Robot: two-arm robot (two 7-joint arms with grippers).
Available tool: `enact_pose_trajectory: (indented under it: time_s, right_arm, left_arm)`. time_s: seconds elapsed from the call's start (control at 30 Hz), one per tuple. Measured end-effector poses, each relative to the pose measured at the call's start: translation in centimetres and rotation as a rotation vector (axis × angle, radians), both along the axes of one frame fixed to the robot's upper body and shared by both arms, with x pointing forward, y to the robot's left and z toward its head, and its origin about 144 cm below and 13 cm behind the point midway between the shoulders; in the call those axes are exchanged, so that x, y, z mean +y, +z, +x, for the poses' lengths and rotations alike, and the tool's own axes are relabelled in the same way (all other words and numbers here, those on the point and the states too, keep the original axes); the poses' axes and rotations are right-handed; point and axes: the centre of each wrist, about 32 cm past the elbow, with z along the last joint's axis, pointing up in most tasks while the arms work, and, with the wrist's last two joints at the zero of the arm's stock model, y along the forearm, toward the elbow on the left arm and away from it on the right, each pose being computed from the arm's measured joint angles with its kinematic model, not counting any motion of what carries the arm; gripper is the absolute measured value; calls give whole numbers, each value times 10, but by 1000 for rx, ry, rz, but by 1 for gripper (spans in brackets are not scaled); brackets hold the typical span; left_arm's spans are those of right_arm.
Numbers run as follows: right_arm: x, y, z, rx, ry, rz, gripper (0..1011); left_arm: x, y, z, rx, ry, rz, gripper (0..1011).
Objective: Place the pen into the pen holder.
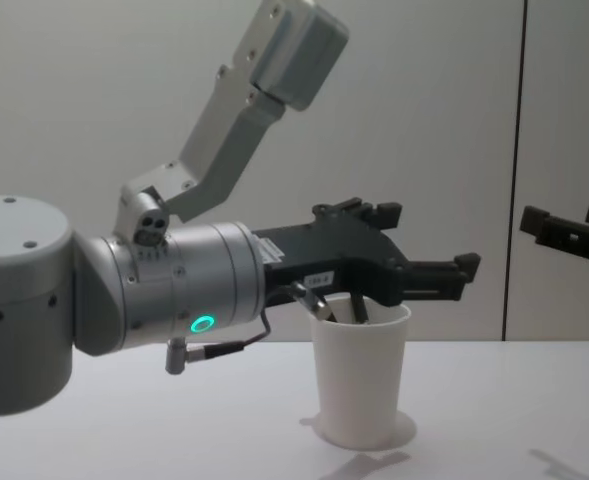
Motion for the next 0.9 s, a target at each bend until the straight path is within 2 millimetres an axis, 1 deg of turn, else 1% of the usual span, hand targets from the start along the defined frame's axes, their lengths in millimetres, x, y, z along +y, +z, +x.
enact_pose_trajectory:
  time_s: [0.1,0.33,0.9]
  right_arm:
    - [2,0,-3,5,-7,-4,1001]
    - [14,2,-19,30,-41,-24,1001]
    - [46,11,-67,84,-145,-77,1002]
  left_arm:
    - [1,-1,-2,1,20,-7,1003]
    - [6,-4,-12,5,96,-32,1003]
    - [16,-9,-37,14,295,-92,1003]
